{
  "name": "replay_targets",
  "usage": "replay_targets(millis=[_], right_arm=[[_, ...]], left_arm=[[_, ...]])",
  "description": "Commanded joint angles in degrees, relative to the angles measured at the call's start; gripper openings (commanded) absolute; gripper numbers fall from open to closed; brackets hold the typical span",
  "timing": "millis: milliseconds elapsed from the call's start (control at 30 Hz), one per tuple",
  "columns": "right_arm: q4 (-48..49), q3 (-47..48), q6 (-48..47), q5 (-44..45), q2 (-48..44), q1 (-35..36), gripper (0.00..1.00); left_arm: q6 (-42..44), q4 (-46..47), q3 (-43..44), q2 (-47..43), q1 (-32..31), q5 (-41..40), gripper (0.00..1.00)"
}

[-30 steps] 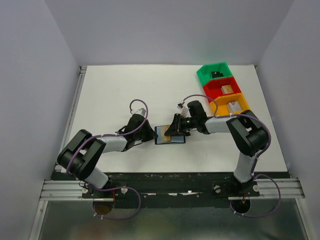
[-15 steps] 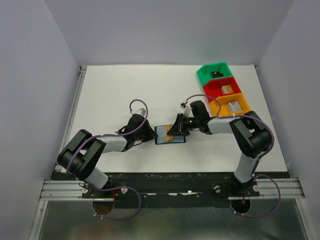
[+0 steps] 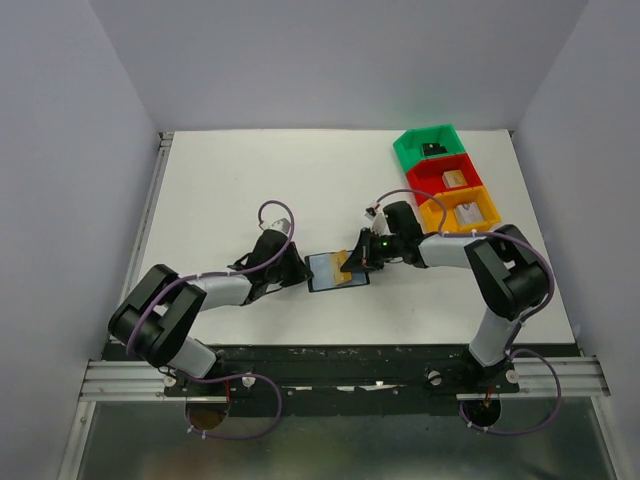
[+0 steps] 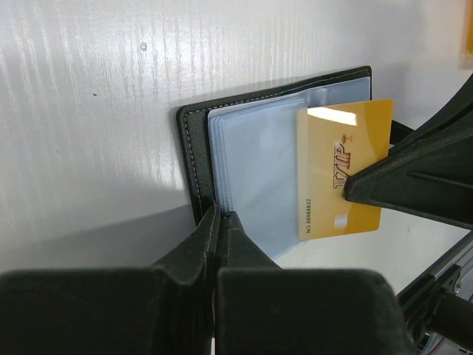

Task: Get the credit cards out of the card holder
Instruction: Remove the credit card from the card holder.

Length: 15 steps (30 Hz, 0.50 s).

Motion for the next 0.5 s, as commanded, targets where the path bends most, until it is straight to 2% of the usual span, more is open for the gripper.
replay_targets(millis=[0,467], right_arm=[[-5.1,0.3,-2.4,2.8,-2.4,-0.6,0.00],[-13.0,0.2,-5.0,7.0,-10.9,-0.7,0.00]], left_arm=[[2.6,-8.5,-2.4,-1.5,0.3,-2.9,0.00],[5.5,-16.4,-1.3,-10.6,0.3,-7.5,0.02]])
